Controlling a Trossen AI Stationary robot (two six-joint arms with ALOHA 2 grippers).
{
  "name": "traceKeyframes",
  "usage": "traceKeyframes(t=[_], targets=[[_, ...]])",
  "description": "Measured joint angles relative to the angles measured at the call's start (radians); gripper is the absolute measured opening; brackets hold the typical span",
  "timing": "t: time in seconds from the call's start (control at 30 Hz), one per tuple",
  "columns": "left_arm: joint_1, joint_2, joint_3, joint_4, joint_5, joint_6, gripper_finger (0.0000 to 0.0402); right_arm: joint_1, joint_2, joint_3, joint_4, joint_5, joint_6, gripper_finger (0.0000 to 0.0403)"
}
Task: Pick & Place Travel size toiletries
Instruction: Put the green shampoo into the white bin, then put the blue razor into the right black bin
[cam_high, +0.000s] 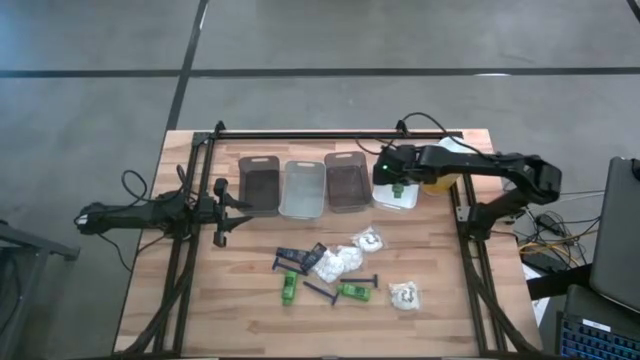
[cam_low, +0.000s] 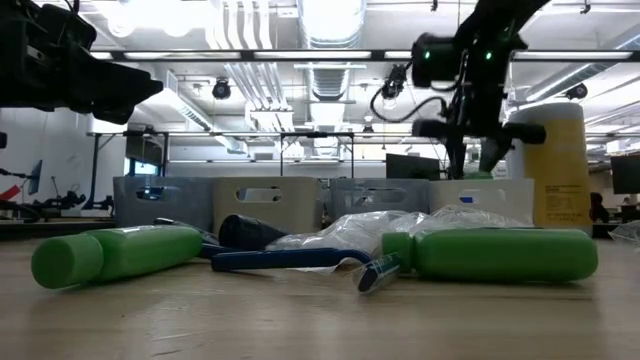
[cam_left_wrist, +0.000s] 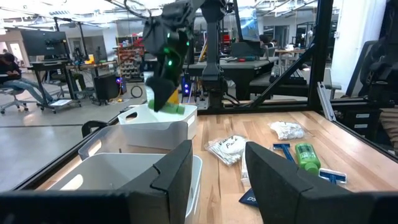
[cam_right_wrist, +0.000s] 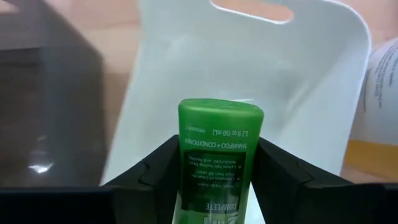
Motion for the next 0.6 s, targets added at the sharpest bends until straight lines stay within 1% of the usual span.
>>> traceKeyframes(t=[0.13, 0.3, 0.47, 0.6], targets=[[0.000, 0.000, 0.000, 0.000, 0.000, 0.000, 0.0155, 0.000, 0.048, 0.002, -0.001, 0.015, 0.012, 0.0184], [0.000, 0.000, 0.000, 0.000, 0.000, 0.000, 0.0155, 0.000, 0.056, 0.002, -0.001, 0.020, 0.004, 0.0212], [0.000, 0.000, 0.000, 0.000, 0.000, 0.000, 0.0155, 0.003, 0.026, 0.002, 0.000, 0.021, -0.019, 0.0239], [0.000, 0.000, 0.000, 0.000, 0.000, 0.000, 0.0155, 0.016, -0.032, 0.002, 0.002, 0.033, -0.036, 0.0262]])
